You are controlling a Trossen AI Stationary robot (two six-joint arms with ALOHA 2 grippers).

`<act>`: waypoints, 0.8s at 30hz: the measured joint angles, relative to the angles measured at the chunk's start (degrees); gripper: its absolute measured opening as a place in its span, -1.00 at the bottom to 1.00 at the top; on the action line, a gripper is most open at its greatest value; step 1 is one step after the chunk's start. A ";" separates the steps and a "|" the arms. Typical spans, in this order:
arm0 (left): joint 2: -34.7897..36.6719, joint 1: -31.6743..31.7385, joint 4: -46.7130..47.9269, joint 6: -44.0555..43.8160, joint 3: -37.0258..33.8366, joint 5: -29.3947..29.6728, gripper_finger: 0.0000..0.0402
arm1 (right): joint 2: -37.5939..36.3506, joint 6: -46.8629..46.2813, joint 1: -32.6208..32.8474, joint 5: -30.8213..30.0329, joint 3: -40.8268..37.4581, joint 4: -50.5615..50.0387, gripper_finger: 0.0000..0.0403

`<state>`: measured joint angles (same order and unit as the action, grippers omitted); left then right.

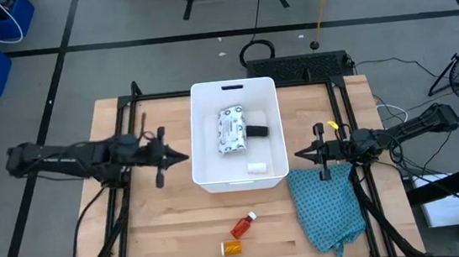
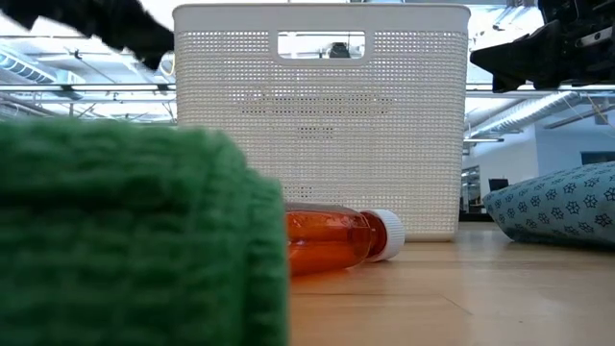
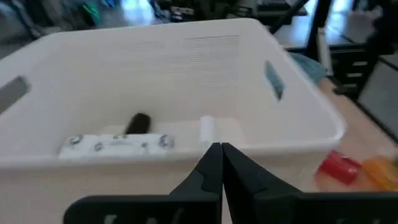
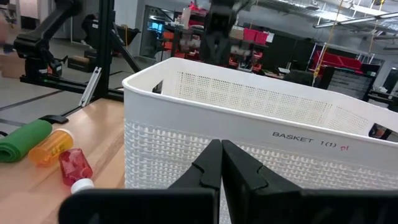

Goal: Pick & place medical supplies in basket/bin
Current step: Put the red pill bottle into the white bin

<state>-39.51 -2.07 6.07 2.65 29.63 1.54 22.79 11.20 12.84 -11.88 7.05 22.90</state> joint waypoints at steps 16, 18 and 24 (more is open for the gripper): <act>16.45 3.79 -22.87 -5.29 -24.82 -4.98 -0.98 | 0.02 1.25 0.00 -0.01 0.00 0.48 -1.00; 16.39 3.45 -23.51 -5.61 -26.05 -3.79 -0.99 | 0.02 1.39 0.00 -0.01 0.00 0.92 -1.00; 16.31 3.44 -24.33 -2.29 -27.44 -3.43 -0.93 | 0.02 3.46 0.02 -0.02 0.00 0.90 -1.00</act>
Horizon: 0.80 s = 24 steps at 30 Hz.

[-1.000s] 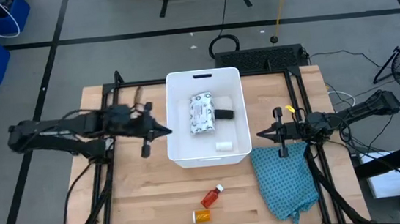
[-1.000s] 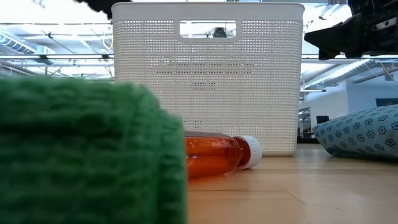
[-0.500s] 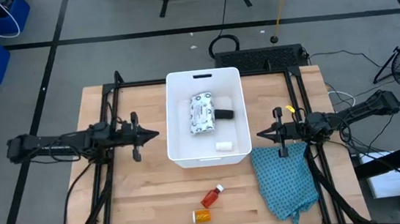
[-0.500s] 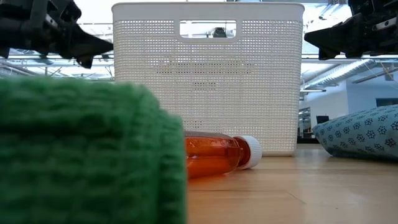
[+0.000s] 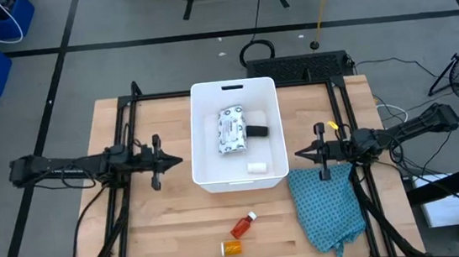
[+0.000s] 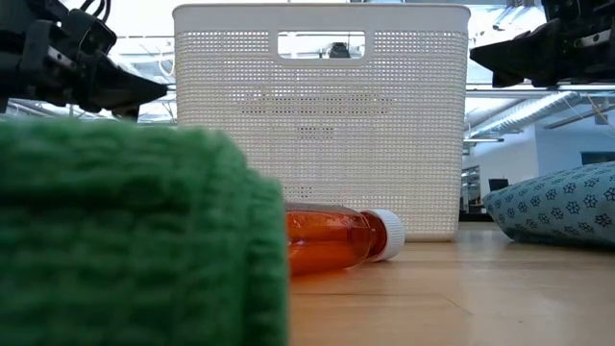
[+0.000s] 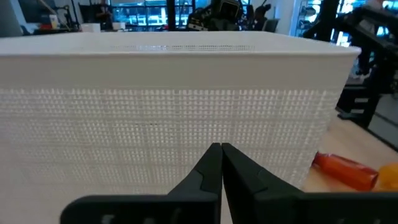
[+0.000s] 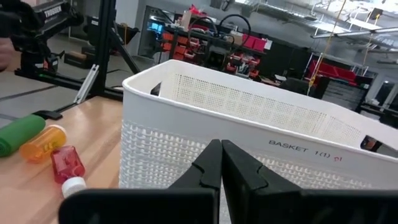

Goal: Pick & place medical supplies in basket/bin
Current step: Put the red pill bottle into the white bin

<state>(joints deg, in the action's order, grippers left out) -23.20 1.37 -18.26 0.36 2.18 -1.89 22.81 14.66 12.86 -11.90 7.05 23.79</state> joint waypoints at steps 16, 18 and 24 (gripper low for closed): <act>-0.02 0.00 3.58 0.03 -0.03 -0.02 -0.88 | 13.72 11.02 9.61 -8.20 17.28 -0.54 -1.00; -0.02 0.00 3.58 -0.56 -0.03 0.00 -0.88 | 17.15 11.96 11.45 -9.33 21.29 -0.89 -1.00; -0.02 0.00 3.60 -2.06 -0.03 -0.02 -0.88 | 32.69 7.48 16.55 -14.23 37.89 -16.16 -1.00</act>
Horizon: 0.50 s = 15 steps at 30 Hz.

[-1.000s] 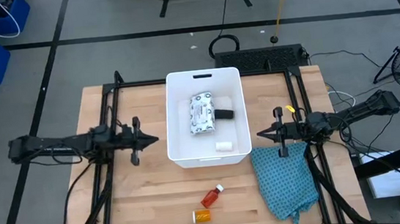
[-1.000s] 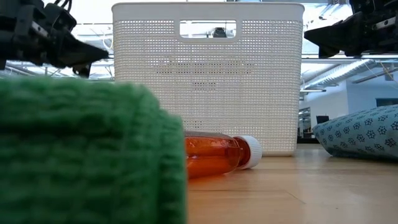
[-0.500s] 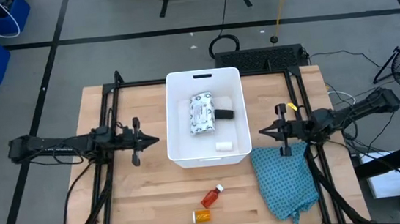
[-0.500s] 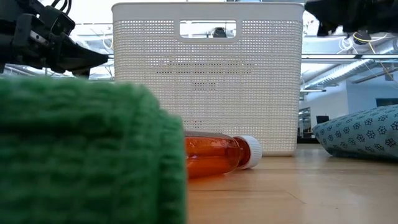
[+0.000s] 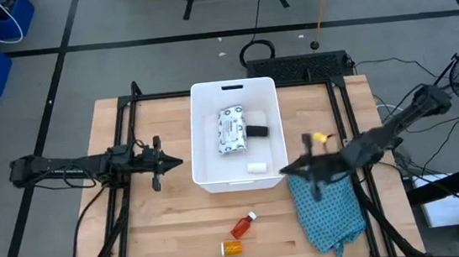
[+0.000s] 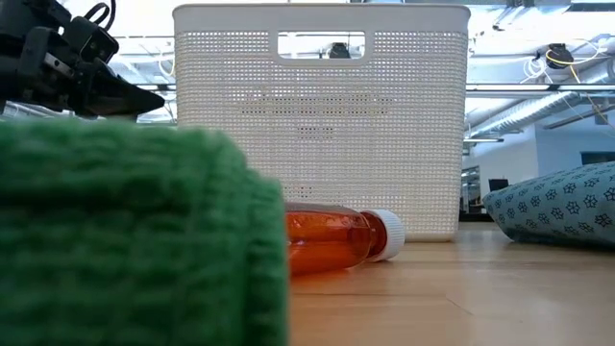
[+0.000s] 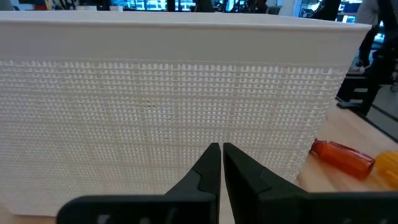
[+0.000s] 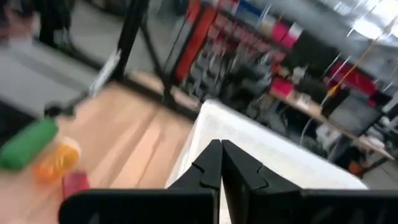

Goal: Pick & place medical supplies in basket/bin
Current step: Put the red pill bottle into the white bin

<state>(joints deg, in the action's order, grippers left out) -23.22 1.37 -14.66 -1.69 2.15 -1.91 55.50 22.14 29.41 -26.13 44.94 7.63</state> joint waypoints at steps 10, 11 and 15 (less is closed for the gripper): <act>0.00 0.00 -0.04 -0.41 0.00 0.00 -0.88 | 25.70 -2.09 5.50 -1.80 18.14 -12.40 -0.95; 0.00 0.00 -0.02 -0.61 0.00 0.00 -0.88 | 27.32 -2.91 5.44 -0.43 18.97 -12.93 -0.91; 0.00 0.00 -0.01 -1.68 0.00 -0.02 -0.88 | 32.74 -5.94 4.09 4.91 20.49 -11.97 -0.62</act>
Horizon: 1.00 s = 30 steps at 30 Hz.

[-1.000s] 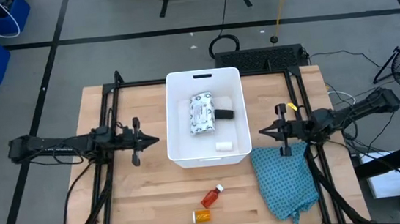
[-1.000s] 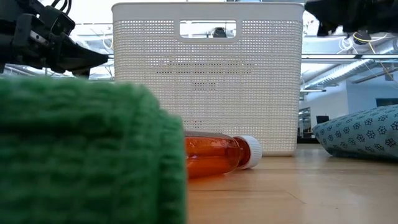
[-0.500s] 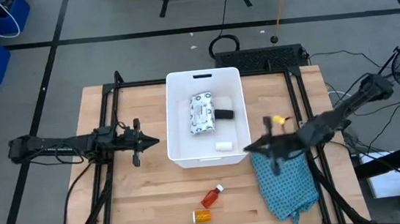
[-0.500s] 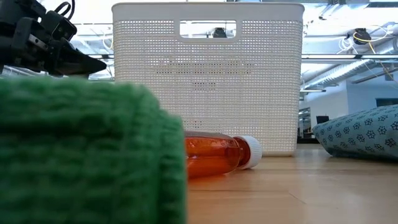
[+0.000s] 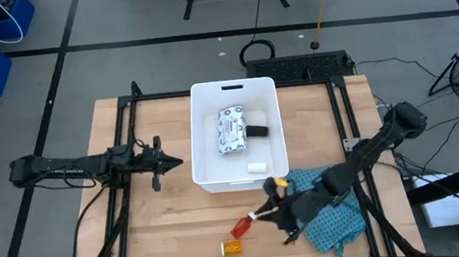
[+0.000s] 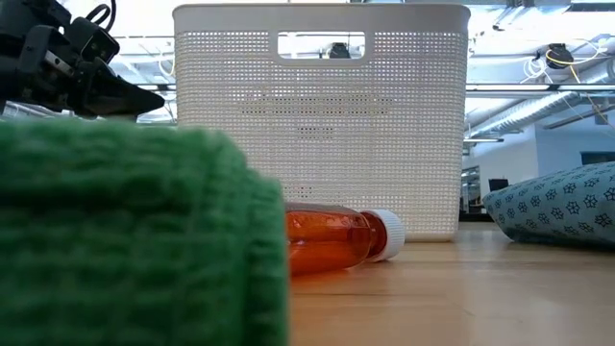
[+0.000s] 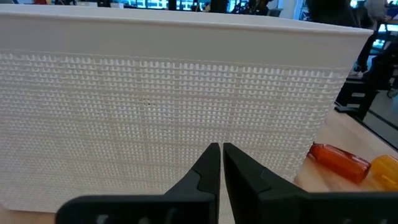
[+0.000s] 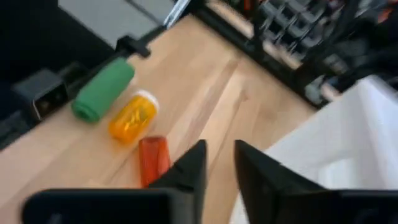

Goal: Pick & place medical supplies in basket/bin
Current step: Put the red pill bottle into the white bin

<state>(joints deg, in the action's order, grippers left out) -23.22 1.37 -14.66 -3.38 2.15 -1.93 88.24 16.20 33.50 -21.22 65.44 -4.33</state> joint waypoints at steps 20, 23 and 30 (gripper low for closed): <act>-0.02 0.00 1.72 -0.29 0.00 -0.06 -0.88 | 16.26 -5.50 -4.58 12.38 0.01 7.16 0.24; -0.02 0.00 2.25 -0.36 0.00 -0.04 -0.88 | 17.08 -5.15 -4.98 13.42 0.01 5.97 0.22; 0.00 0.00 2.48 -0.63 0.00 -0.11 -0.88 | 19.87 -3.69 -6.30 13.78 -0.03 4.94 0.21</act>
<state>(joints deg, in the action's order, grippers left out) -23.22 1.37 -12.19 -4.01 2.15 -2.04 108.11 12.51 27.20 -7.44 65.41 0.61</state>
